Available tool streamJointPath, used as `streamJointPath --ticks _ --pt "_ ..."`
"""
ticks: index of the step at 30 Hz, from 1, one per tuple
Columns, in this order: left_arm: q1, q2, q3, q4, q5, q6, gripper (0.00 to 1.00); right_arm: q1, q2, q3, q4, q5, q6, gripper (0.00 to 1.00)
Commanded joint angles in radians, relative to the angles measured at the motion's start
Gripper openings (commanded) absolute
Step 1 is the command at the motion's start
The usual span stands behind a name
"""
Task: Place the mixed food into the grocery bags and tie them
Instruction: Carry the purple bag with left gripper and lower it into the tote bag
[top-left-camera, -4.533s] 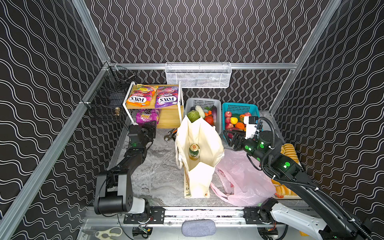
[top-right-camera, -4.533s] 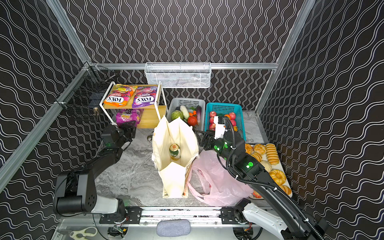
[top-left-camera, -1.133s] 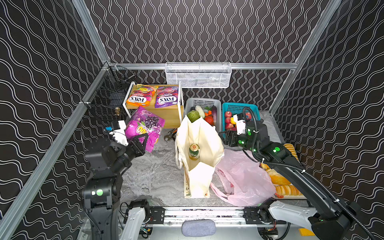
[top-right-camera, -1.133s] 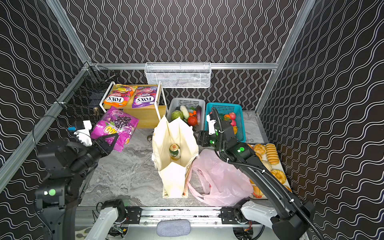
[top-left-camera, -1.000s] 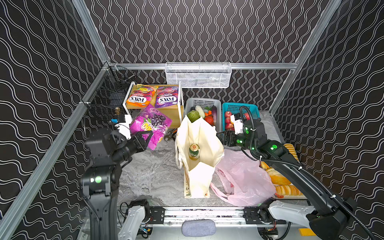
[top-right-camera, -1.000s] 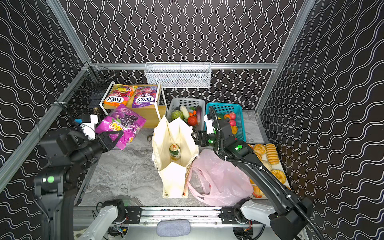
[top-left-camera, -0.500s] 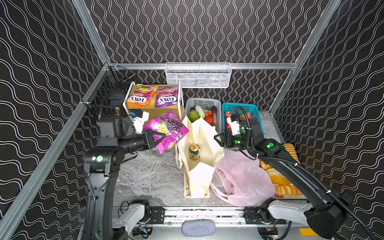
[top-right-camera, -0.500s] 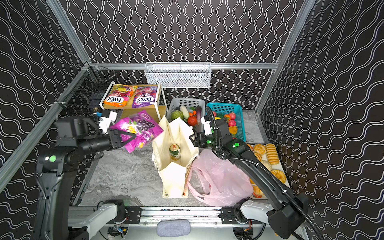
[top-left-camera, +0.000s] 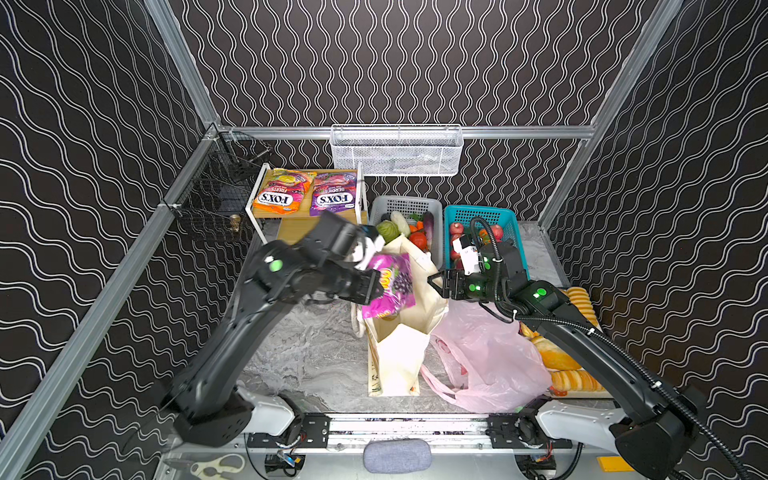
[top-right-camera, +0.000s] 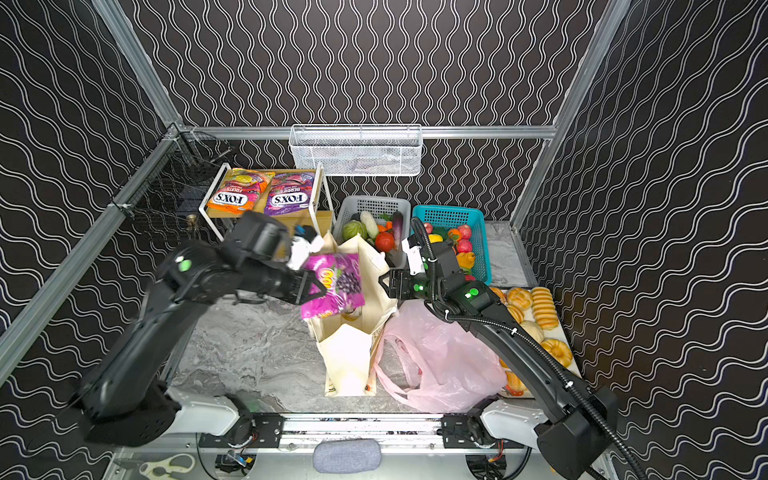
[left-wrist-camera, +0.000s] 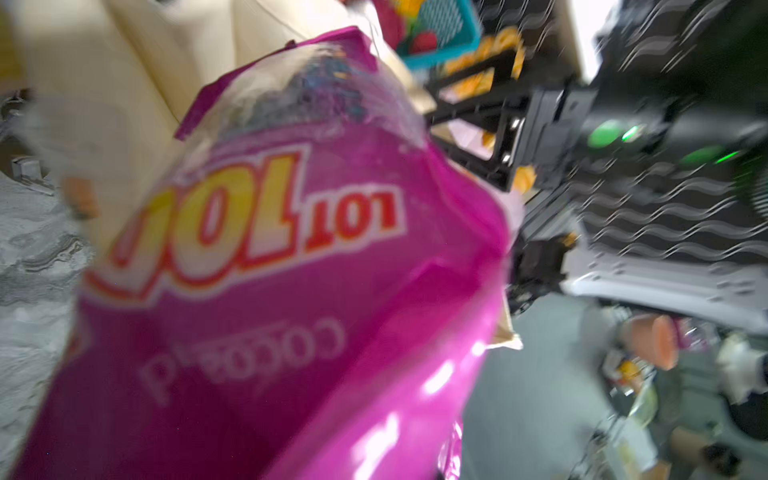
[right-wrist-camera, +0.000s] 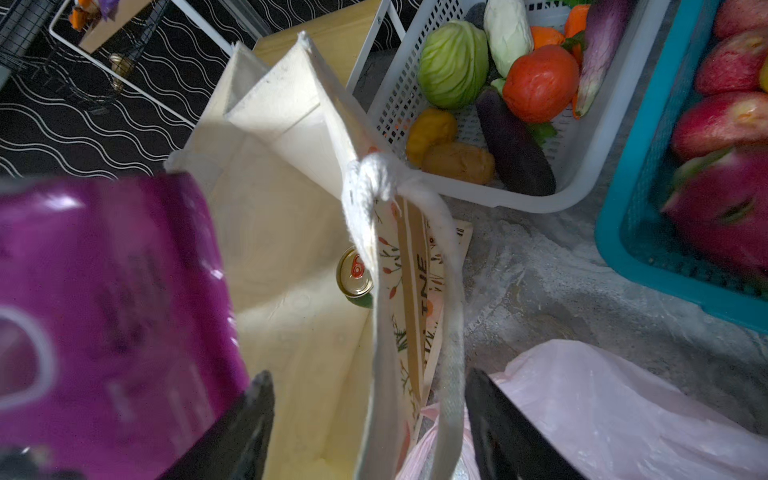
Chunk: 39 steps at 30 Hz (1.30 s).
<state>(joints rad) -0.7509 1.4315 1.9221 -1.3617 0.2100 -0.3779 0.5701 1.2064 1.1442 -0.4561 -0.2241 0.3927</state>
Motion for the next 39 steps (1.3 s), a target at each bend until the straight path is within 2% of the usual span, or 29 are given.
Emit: streamJointPath --ticks 1,8,16,19,22,29,33,34,39 --pt "-0.031 0.048 0.041 -0.078 -0.112 0.041 0.00 0.001 0.003 -0.007 0.029 -0.044 -0.008 0.73" --pt "-0.059 0.167 0.051 -0.175 -0.096 0.069 0.00 0.001 0.015 -0.033 0.040 -0.085 -0.025 0.70" --pt "-0.065 0.168 -0.115 -0.090 0.015 0.056 0.00 0.002 0.039 -0.032 0.060 -0.102 -0.030 0.68" --pt "-0.067 0.174 -0.153 -0.085 0.014 0.063 0.00 0.001 0.057 -0.025 0.056 -0.111 -0.043 0.63" --pt "-0.067 0.181 -0.174 -0.068 0.038 0.072 0.00 0.002 0.074 -0.013 0.044 -0.105 -0.049 0.59" --pt "-0.067 0.241 -0.164 -0.093 0.055 0.119 0.07 0.002 0.072 -0.016 0.050 -0.080 -0.045 0.59" --pt "-0.068 0.257 -0.132 -0.106 0.033 0.130 0.24 0.001 0.071 -0.019 0.045 -0.069 -0.046 0.60" --pt "-0.069 0.256 -0.121 -0.103 0.029 0.131 0.34 0.002 0.071 -0.020 0.043 -0.066 -0.046 0.60" --pt "-0.067 0.226 -0.048 -0.080 -0.007 0.123 0.48 0.001 0.071 -0.019 0.043 -0.048 -0.045 0.61"
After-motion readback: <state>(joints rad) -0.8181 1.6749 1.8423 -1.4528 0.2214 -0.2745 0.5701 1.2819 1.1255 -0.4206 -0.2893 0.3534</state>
